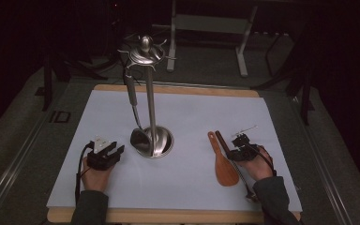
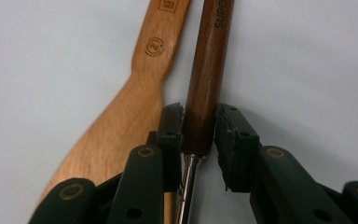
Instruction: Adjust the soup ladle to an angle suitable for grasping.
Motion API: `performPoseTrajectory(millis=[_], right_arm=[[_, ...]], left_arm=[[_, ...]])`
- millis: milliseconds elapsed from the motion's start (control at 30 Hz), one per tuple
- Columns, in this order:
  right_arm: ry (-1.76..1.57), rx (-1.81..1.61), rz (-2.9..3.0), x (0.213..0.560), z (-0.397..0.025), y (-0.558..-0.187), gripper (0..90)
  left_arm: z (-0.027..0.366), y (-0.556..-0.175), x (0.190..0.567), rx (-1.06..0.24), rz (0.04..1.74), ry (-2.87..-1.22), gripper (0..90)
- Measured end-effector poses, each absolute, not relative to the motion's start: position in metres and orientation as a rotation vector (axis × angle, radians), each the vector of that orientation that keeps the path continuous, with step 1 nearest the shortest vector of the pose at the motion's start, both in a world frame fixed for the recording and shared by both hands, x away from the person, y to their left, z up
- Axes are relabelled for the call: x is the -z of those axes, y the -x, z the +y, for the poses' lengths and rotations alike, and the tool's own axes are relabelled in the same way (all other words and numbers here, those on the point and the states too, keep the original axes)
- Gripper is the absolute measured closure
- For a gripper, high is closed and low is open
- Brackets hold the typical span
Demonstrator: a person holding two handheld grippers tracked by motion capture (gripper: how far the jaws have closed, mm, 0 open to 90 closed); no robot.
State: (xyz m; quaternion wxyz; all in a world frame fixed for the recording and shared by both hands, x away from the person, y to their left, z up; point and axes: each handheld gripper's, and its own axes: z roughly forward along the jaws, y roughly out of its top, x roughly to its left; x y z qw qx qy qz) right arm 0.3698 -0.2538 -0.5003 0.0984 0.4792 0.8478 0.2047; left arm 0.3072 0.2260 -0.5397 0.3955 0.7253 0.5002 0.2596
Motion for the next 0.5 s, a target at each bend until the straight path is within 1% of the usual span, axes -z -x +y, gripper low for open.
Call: performPoseTrajectory(millis=[267, 500], right_arm=[[-1.279, -0.468, 2.54, 0.497, -0.264, -0.369, 73.3], [-1.314, -0.47, 2.56, 0.494, -0.273, -0.372, 73.2]], left_arm=[[0.226, -0.307, 0.54, -0.658, 1.268, -1.839, 61.6], [0.226, -0.307, 0.54, -0.656, 1.27, -1.84, 61.6]])
